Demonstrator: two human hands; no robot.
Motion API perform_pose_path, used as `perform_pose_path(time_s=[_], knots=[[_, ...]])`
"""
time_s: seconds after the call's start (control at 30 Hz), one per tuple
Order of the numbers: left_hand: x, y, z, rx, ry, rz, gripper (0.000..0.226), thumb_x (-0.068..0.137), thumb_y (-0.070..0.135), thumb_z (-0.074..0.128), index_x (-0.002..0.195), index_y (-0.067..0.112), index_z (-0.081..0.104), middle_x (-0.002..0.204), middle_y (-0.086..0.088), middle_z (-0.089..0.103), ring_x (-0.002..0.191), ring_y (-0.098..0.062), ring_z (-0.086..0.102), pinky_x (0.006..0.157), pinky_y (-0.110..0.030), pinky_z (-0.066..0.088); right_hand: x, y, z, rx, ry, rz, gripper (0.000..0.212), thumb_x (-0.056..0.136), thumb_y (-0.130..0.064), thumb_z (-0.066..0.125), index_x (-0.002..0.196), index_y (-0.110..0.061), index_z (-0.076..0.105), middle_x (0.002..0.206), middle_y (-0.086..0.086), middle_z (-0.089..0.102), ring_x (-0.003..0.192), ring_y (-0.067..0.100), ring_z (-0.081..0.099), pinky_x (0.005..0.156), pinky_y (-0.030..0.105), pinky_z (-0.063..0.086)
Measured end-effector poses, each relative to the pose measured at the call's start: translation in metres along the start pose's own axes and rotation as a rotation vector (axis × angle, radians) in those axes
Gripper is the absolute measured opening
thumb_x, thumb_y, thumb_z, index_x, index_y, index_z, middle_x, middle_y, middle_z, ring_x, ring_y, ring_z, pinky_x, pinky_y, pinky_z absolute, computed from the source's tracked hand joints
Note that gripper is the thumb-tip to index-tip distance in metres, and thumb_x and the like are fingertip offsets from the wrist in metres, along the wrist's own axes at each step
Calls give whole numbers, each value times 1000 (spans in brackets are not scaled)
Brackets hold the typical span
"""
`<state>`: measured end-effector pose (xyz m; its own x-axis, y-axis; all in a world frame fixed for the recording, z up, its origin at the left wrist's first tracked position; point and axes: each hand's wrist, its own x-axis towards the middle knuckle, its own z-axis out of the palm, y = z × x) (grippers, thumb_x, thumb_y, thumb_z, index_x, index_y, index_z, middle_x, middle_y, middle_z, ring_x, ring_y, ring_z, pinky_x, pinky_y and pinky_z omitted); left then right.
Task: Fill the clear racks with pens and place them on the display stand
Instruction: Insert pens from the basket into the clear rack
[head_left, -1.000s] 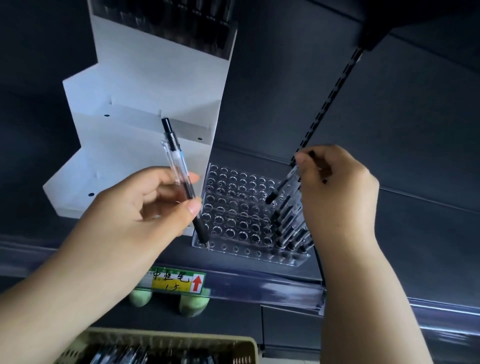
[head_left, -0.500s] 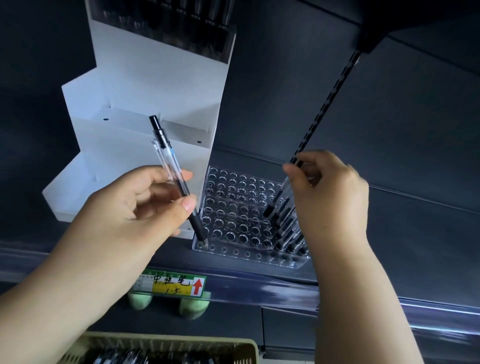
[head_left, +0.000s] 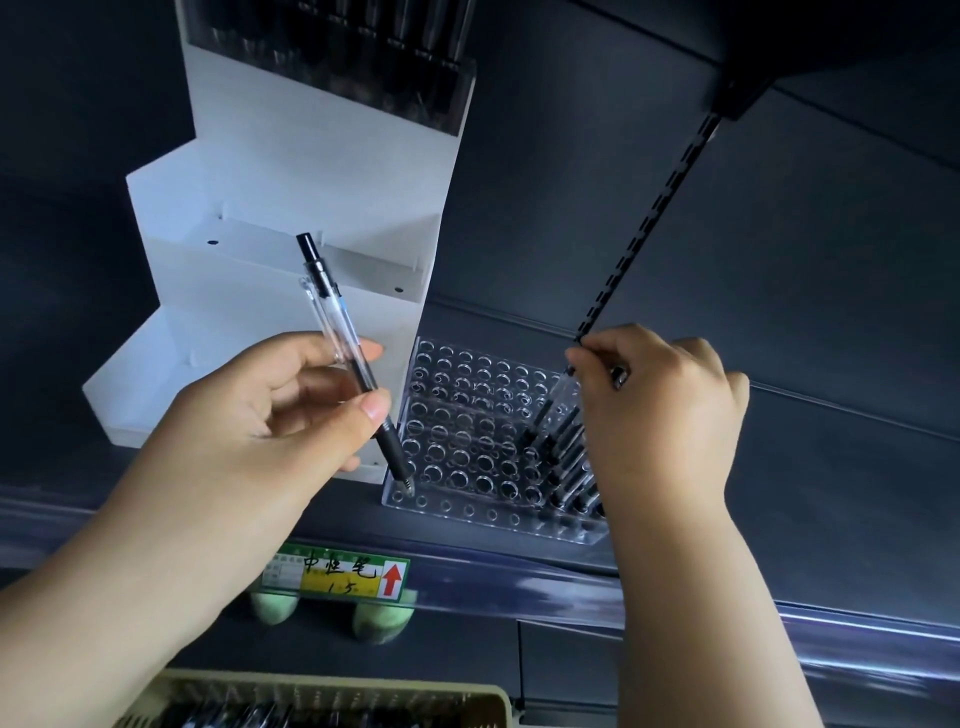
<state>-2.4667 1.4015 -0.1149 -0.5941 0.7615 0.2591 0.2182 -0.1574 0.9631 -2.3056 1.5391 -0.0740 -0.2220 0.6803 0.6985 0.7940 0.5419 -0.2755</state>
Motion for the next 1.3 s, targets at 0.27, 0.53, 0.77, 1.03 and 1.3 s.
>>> perform_pose_path(time_s=[0.27, 0.53, 0.77, 1.03, 1.3], knots=[[0, 8, 8, 55, -18, -4, 29, 70, 42, 75, 95, 52, 64, 84, 20, 71, 68, -3, 69, 70, -28, 51, -1, -2, -9, 19, 11, -41, 17, 83, -27, 57, 82, -22, 74, 75, -2, 71, 82, 28, 57, 71, 30, 22], [25, 22, 57, 135, -106, 78, 21, 71, 22, 75, 85, 35, 66, 82, 20, 70, 76, 2, 66, 76, -18, 51, -1, 7, -29, 183, 1, -38, 12, 85, -19, 62, 81, -20, 74, 74, -2, 69, 81, 27, 56, 73, 43, 47], [41, 7, 113, 347, -195, 136, 19, 74, 16, 78, 91, 19, 72, 65, 26, 57, 60, 14, 56, 65, 4, 41, -2, 20, -43, 242, 1, -10, 10, 84, -17, 64, 83, -19, 74, 76, -1, 69, 80, 27, 56, 74, 41, 47], [38, -13, 118, 627, -338, 29, 7, 83, 34, 69, 88, 32, 64, 67, 25, 54, 61, 16, 46, 59, 12, 25, -3, 23, -48, 294, -41, 23, 11, 86, -18, 62, 83, -19, 73, 76, -1, 69, 82, 25, 56, 76, 41, 46], [33, -15, 114, 648, -317, 43, 12, 81, 36, 70, 89, 29, 63, 78, 20, 61, 67, 9, 51, 58, 3, 35, -9, 21, -55, 280, -47, -3, 13, 87, -18, 61, 84, -18, 73, 73, -1, 68, 79, 24, 54, 74, 39, 46]])
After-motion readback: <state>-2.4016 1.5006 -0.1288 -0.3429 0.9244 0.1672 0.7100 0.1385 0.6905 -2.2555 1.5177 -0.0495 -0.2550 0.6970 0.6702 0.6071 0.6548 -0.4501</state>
